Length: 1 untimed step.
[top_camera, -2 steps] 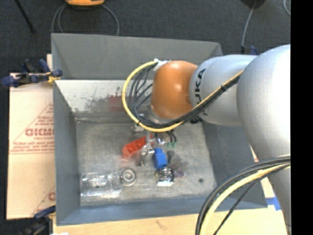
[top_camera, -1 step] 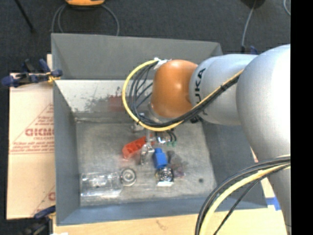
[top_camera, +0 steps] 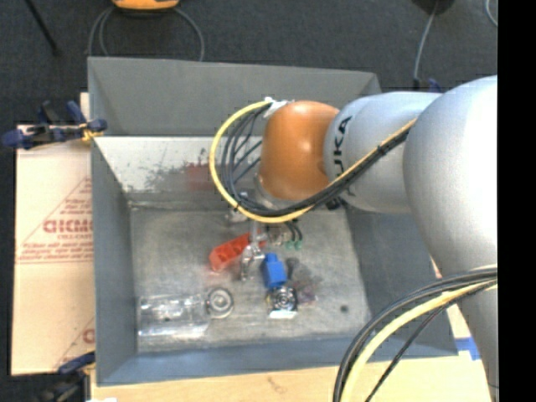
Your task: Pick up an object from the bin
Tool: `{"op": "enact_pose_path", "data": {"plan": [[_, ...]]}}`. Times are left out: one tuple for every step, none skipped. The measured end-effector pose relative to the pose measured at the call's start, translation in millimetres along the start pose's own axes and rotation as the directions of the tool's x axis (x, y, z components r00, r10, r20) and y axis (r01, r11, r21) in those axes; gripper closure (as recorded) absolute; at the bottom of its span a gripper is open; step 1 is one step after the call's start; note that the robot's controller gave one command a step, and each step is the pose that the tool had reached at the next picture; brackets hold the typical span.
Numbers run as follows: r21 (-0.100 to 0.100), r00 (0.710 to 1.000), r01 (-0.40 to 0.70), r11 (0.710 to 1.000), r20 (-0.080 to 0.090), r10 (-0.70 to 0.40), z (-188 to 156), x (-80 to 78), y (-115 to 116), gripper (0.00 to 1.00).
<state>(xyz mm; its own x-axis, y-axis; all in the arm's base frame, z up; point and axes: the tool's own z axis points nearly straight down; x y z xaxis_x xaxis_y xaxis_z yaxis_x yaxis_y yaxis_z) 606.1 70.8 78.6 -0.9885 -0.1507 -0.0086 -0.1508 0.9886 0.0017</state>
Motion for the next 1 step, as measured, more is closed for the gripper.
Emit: {"op": "enact_pose_path", "data": {"plan": [[0.000, 1.000, -0.006, 1.000, 0.002, 0.006, -0.8, -1.6, -0.9, 0.00]]}}
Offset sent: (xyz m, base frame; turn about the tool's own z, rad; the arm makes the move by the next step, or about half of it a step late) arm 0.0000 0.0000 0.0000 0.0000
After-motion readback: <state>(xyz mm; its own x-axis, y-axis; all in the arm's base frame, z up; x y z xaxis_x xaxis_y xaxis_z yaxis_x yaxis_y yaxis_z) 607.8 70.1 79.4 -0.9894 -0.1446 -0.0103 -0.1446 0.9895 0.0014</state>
